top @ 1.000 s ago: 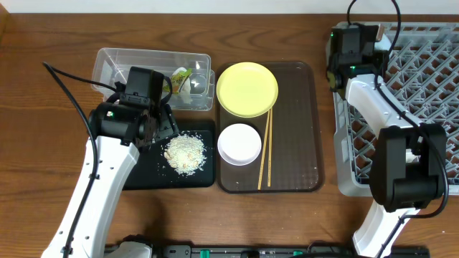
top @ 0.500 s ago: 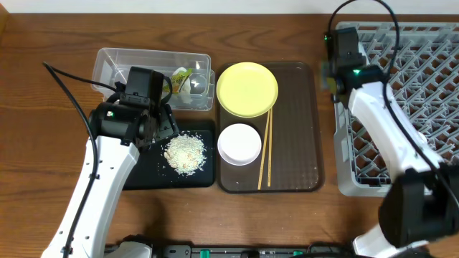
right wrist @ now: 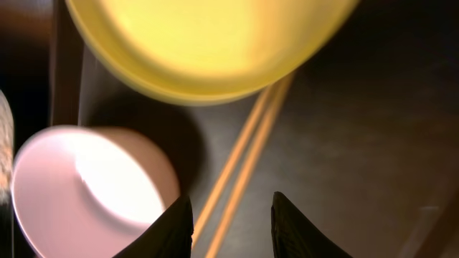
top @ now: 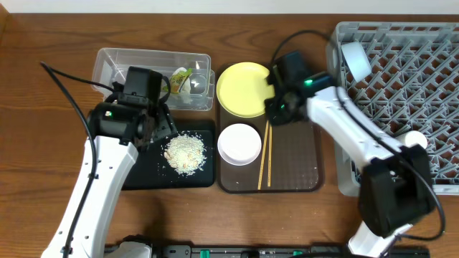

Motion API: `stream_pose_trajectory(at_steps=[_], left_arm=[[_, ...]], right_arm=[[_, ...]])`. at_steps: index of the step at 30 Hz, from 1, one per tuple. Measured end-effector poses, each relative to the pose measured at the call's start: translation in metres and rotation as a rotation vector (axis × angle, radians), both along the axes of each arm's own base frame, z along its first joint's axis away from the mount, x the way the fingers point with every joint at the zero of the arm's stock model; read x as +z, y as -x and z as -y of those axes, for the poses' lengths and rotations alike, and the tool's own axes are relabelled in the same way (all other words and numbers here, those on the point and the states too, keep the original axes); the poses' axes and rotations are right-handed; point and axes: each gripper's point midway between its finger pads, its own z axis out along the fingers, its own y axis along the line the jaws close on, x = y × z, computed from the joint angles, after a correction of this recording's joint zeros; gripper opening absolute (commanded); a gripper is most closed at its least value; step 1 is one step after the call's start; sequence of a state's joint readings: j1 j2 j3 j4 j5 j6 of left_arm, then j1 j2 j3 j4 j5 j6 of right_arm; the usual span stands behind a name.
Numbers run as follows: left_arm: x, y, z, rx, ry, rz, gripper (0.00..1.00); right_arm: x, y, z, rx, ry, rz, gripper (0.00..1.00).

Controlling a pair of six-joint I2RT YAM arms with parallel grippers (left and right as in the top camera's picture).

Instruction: Sort waste into correct bins and load items into the dishwasher rack

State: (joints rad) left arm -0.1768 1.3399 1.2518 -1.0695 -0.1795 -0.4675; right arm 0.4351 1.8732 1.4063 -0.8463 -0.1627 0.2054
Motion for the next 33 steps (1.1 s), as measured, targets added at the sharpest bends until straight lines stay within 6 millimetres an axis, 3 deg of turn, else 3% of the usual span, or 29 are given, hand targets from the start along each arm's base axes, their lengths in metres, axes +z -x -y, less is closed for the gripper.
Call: stream_pose_trajectory(at_steps=[3,9,11,14,17,23,26,28,30,33], left_arm=[[0.0,0.0,-0.009,0.031,-0.008,0.0,0.82],[0.0,0.002,-0.017,0.054,-0.013,-0.01,0.82],[-0.001,0.004,-0.017,0.054,-0.014,-0.016,0.82],[-0.001,0.005,-0.017,0.054,-0.015,-0.021,0.82],[-0.001,0.005,-0.017,0.054,-0.015,-0.021,0.82],[-0.001,0.005,-0.017,0.054,-0.015,-0.022,0.82],[-0.001,0.006,-0.017,0.054,-0.015,-0.023,0.82],[-0.001,0.006,-0.017,0.054,-0.015,-0.024,0.82],[-0.001,0.006,-0.017,0.054,-0.015,-0.024,0.82],[-0.001,0.006,-0.017,0.054,-0.015,-0.024,0.82]], right_arm=[[-0.017,0.016,-0.014,0.04,0.014,-0.065,0.34],[-0.028,0.032,-0.03,0.088,0.027,-0.105,0.33],[-0.03,0.036,-0.034,0.1,0.031,-0.111,0.27],[-0.042,0.042,-0.037,0.105,0.046,-0.142,0.03],[-0.052,0.045,-0.037,0.094,0.058,-0.171,0.01],[-0.048,0.038,-0.03,0.077,0.088,-0.137,0.01],[-0.033,0.02,-0.008,0.028,0.154,-0.055,0.01],[-0.007,-0.008,0.016,-0.043,0.202,0.074,0.01],[0.028,-0.04,0.042,-0.128,0.245,0.241,0.01],[0.098,-0.082,0.09,-0.245,0.338,0.506,0.01]])
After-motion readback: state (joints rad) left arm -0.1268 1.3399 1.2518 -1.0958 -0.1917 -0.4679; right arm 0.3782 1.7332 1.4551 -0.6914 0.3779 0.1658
